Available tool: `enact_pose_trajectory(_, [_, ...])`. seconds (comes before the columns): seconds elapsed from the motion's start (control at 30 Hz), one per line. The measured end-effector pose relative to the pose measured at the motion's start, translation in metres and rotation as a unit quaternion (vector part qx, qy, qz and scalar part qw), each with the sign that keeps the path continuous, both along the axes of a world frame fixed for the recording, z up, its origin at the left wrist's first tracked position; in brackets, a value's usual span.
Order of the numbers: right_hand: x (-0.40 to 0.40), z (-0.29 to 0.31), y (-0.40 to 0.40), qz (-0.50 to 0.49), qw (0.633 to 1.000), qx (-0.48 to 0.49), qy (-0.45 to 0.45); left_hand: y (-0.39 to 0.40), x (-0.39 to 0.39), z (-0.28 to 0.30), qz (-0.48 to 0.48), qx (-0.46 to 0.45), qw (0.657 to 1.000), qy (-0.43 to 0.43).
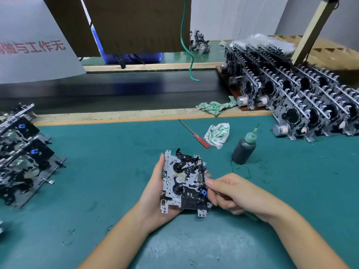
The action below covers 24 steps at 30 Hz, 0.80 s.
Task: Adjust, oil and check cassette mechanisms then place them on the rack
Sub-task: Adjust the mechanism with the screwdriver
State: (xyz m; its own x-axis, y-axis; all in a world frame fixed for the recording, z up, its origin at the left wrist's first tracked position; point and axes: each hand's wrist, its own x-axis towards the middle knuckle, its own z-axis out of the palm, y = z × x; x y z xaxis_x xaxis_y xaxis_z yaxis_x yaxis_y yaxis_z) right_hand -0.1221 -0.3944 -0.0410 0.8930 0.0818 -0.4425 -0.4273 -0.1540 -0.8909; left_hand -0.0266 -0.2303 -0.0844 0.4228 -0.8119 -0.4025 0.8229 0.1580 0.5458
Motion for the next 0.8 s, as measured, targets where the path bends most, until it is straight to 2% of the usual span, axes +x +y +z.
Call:
enact_pose_trajectory(0.37, [-0.002, 0.000, -0.001, 0.020, 0.997, -0.072, -0.005, -0.001, -0.003, 0.005, 0.008, 0.028, 0.999, -0.018])
enact_pose_trajectory(0.8, [0.000, 0.000, -0.006, 0.030, 0.998, -0.035, 0.051, -0.007, -0.006, 0.013, 0.054, 0.087, 0.994, -0.037])
